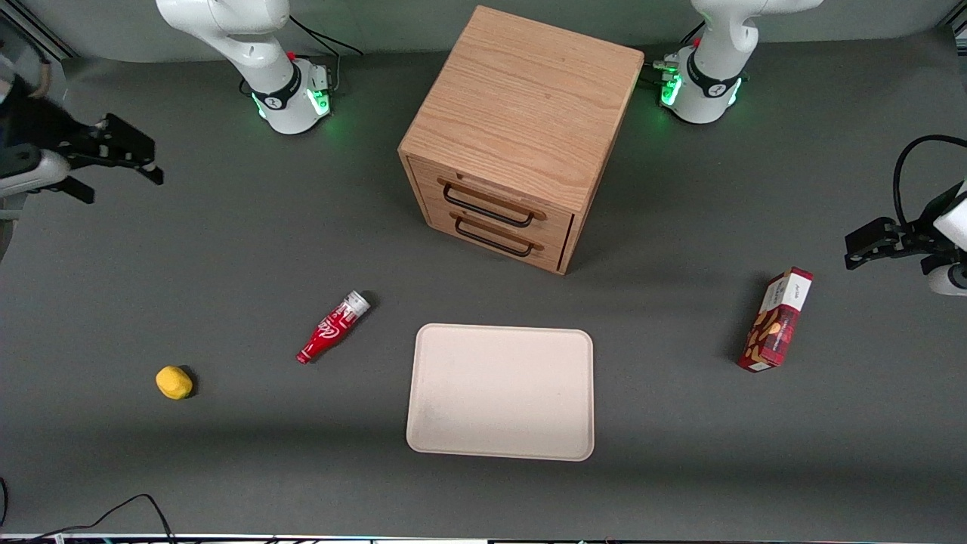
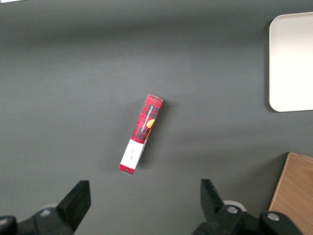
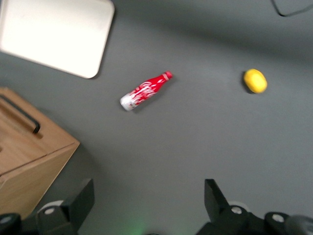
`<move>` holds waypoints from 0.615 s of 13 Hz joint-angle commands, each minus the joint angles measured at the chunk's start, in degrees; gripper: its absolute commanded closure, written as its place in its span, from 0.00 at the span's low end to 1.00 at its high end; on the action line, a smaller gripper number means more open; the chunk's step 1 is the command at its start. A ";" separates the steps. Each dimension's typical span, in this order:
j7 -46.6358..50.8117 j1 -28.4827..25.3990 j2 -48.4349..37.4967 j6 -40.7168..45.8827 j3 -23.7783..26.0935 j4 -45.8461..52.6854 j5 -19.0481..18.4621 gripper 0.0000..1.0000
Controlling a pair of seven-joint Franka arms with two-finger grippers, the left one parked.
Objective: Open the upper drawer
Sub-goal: 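Move the right gripper toward the upper drawer's black handle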
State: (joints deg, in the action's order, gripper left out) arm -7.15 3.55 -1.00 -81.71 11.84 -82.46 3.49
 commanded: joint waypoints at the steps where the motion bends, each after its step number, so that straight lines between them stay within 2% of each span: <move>1: -1.55 0.15 1.35 1.11 6.33 1.33 0.74 0.00; 3: -1.46 0.15 3.36 0.50 11.16 1.51 1.00 0.00; 8: -1.20 0.06 8.72 -8.10 21.53 -0.15 0.82 0.00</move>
State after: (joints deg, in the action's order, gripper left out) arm -7.31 3.27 4.92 -87.28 30.17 -82.71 3.63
